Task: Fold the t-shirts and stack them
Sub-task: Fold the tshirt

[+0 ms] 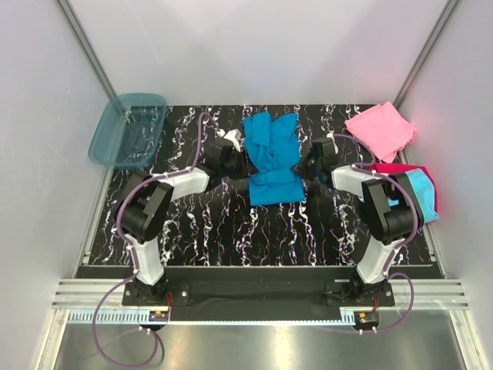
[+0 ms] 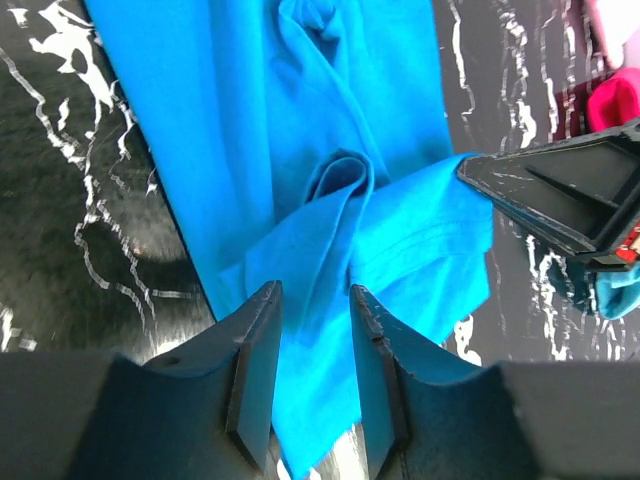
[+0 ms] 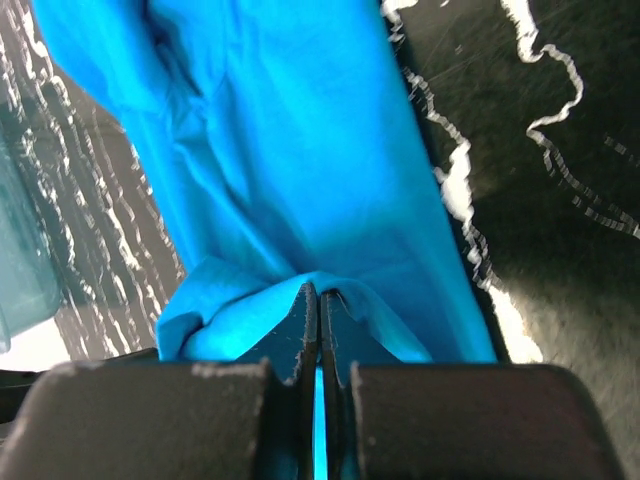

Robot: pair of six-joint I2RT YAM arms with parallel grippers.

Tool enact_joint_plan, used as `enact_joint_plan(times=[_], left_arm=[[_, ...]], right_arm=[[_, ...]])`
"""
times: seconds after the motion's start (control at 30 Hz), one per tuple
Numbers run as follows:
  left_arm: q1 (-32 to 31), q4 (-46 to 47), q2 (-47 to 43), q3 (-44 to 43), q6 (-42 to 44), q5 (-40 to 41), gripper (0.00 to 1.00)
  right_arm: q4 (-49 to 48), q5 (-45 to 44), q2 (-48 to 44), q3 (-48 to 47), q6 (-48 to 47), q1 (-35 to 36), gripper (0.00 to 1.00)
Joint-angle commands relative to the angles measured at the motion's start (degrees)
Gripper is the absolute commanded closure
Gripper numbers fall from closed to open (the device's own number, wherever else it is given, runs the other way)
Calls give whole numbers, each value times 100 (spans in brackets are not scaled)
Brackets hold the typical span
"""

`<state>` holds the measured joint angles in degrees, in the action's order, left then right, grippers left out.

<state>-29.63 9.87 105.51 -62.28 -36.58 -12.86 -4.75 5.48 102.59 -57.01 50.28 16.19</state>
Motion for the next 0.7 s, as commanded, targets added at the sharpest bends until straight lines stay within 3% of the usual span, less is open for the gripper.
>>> enact_joint_plan(times=[0.0,0.47,0.67], left_arm=[[53,6,267,-372,133,-225,62],[62,-2,13,-188,186,-138,62],[62,68,-75,-118,134,-164,62]], right_arm=[[-525,-99,226,-205,87,-98,100],[-693,-38,1088,-1119,157,-239,100],[-746,-99,694,-829,-18,-239,55]])
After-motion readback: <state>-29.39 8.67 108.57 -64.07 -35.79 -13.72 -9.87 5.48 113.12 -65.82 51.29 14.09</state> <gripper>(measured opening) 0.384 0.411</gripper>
